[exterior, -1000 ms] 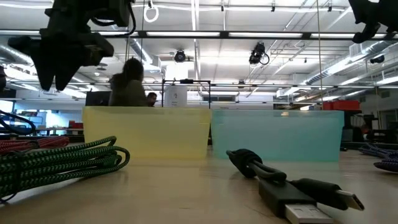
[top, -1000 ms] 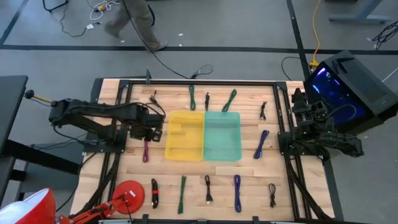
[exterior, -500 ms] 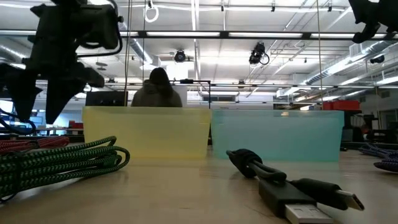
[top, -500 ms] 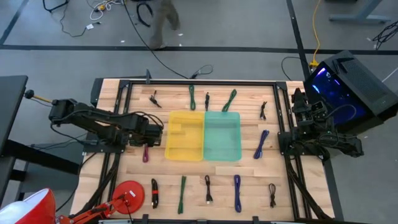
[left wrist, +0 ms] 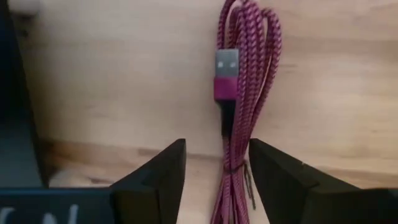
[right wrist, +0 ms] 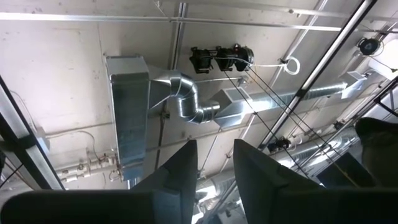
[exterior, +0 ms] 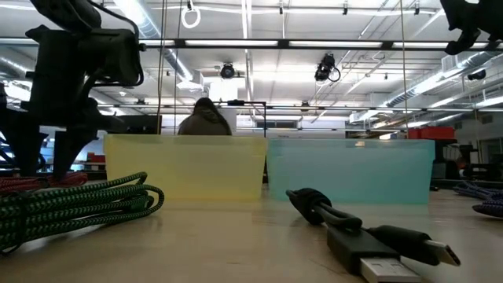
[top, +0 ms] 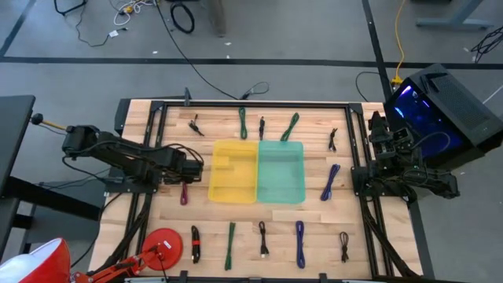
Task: Pick & Place USB Port
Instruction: Put the red patterned charger cable into the yellow bin
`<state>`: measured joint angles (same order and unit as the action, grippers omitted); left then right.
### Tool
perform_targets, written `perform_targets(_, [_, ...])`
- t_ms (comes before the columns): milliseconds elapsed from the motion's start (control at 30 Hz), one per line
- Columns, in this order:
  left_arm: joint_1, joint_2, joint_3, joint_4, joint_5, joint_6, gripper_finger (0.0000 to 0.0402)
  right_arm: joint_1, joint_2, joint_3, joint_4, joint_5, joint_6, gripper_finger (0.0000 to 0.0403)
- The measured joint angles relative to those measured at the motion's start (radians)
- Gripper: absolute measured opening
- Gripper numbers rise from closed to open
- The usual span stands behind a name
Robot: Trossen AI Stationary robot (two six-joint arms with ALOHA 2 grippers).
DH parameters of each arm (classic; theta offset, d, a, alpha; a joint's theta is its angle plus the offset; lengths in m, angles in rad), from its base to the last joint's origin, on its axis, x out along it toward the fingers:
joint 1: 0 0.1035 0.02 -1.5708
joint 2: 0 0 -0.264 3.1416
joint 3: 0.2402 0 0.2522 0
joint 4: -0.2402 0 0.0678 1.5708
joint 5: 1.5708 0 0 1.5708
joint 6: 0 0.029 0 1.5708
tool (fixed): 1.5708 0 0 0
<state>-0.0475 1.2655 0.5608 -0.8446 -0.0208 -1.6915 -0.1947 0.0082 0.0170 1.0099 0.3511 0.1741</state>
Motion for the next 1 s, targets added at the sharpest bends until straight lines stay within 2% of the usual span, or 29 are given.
perform_targets(167, [0.0,0.0,-0.023,0.087,-0.053,-0.013,0.0128,0.0,0.0,0.0,-0.004,0.0,0.0,0.0107])
perform_targets(267, [0.001,0.0,-0.048,0.162,-0.05,-0.019,0.0097,0.0,0.0,0.0,-0.005,0.004,0.0,0.0107])
perform_targets(433, [0.001,-0.003,-0.06,0.164,-0.021,0.0,0.0028,0.0,0.0,0.0,-0.006,0.011,0.0,0.0107])
perform_targets(533, [0.009,0.0,-0.049,0.163,0.0,0.03,0.0026,0.0,0.0,0.0,-0.008,0.027,0.0,0.0107])
perform_targets(600, [0.019,0.001,-0.026,0.175,0.053,0.058,0.0026,0.0,0.0,0.0,-0.01,0.035,0.0,0.0107])
perform_targets(667, [0.033,0.0,0.016,0.171,0.087,0.104,0.0026,0.0,0.0,0.0,-0.013,0.035,0.0,0.0107])
perform_targets(733, [0.036,0.001,0.085,0.138,0.075,0.149,0.0026,0.0,0.0,0.0,-0.019,0.046,0.0,0.0107])
perform_targets(867, [0.057,0.0,0.288,-0.1,-0.008,0.251,0.0026,0.0,0.0,0.0,-0.035,0.083,0.0,0.0107])
perform_targets(1000, [0.09,-0.007,0.536,-0.286,-0.157,0.368,0.0026,0.0,0.0,0.0,-0.057,0.089,0.0,0.0107])
